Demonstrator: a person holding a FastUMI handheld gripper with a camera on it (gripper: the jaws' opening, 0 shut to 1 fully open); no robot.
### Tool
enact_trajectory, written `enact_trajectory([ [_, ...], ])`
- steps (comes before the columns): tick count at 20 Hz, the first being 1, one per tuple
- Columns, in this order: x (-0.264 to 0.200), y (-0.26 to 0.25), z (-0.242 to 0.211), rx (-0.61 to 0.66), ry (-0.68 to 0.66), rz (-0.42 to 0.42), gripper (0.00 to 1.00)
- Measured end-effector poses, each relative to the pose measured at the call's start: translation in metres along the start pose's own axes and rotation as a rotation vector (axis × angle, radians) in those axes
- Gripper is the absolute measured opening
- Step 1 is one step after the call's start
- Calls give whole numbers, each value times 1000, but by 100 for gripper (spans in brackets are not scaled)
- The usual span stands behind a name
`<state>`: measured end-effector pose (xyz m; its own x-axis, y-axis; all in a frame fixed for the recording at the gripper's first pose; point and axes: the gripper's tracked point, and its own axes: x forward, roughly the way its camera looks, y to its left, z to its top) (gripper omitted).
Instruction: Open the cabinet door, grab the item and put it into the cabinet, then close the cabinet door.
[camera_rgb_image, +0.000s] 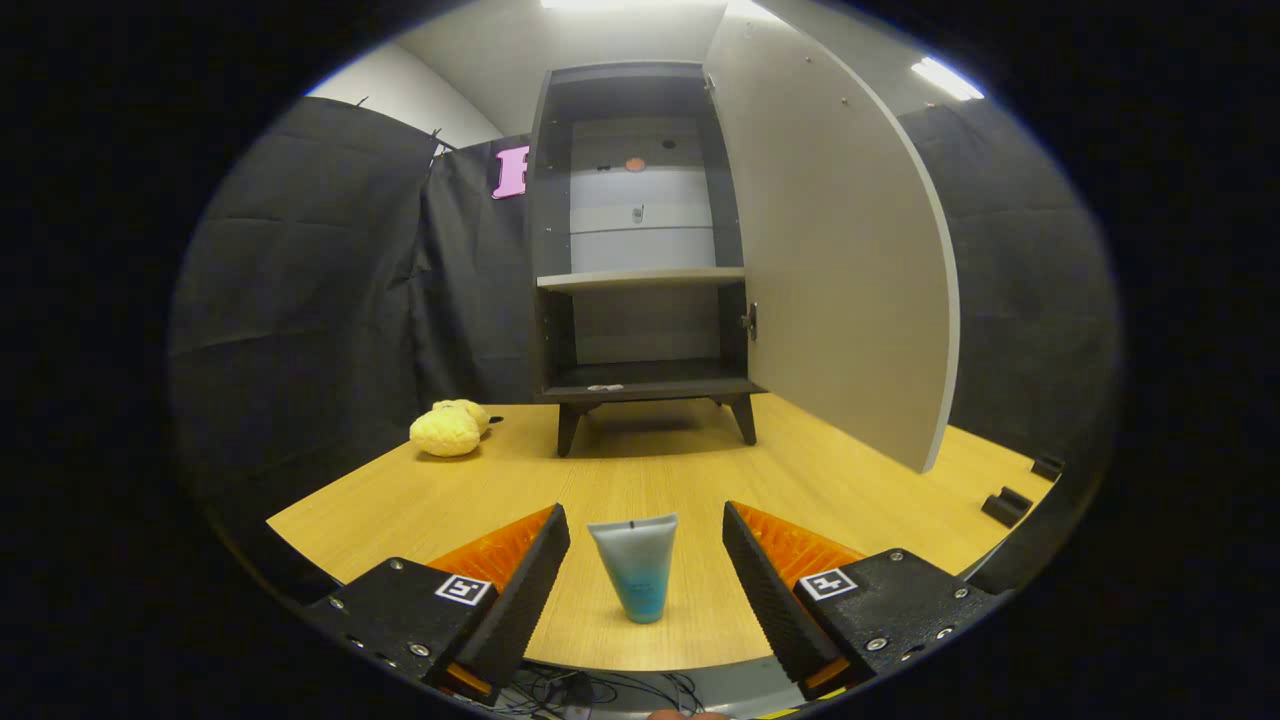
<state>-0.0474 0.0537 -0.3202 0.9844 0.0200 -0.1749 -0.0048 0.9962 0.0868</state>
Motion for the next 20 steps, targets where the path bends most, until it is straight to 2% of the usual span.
enact_trajectory([
  [6,33,-1,-59,63,66,-55,96],
  [9,42,-3,-98,81,163,-73,96],
  [11,43,-6,-106,85,187,-77,86],
  [12,45,-8,-106,86,179,-85,71],
  [13,44,-10,-105,86,178,-88,65],
  [14,50,-10,-107,87,176,-87,45],
  [20,47,-18,-83,75,191,-85,41],
])
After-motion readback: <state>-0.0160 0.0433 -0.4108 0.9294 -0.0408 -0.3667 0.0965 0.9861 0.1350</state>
